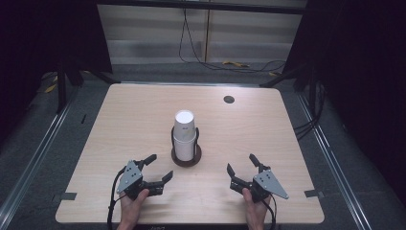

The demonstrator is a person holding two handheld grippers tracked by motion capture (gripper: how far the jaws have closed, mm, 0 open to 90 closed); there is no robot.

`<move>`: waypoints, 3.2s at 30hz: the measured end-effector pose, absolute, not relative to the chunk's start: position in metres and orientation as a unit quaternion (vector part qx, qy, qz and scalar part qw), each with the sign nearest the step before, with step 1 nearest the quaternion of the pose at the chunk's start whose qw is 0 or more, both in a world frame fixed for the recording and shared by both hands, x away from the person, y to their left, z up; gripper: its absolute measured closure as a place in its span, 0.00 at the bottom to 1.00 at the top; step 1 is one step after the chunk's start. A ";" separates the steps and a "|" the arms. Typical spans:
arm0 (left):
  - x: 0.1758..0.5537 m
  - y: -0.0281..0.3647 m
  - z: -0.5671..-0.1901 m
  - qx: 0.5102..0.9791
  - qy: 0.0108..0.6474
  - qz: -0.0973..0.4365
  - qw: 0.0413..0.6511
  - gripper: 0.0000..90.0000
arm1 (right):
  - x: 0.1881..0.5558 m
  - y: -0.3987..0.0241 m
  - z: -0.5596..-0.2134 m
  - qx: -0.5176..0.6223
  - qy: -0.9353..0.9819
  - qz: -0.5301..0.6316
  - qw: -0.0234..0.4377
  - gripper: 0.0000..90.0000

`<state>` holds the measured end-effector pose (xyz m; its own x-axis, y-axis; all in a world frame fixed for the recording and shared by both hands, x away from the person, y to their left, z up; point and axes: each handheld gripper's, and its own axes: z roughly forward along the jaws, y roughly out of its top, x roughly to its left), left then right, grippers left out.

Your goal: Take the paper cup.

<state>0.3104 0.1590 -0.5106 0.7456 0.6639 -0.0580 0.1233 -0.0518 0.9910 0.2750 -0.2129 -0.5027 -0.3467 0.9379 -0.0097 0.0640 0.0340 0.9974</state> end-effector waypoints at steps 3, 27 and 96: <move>0.310 0.159 -0.511 0.691 0.285 0.216 0.628 0.17 | 0.275 -0.214 -0.503 0.419 0.600 0.559 0.390 0.14; 0.310 0.159 -0.511 0.693 0.280 0.218 0.628 0.17 | 0.282 -0.212 -0.494 0.416 0.642 0.558 0.322 0.15; 0.309 0.162 -0.512 0.683 0.276 0.226 0.637 0.18 | 0.362 -0.143 -0.402 0.298 0.735 0.580 0.185 0.20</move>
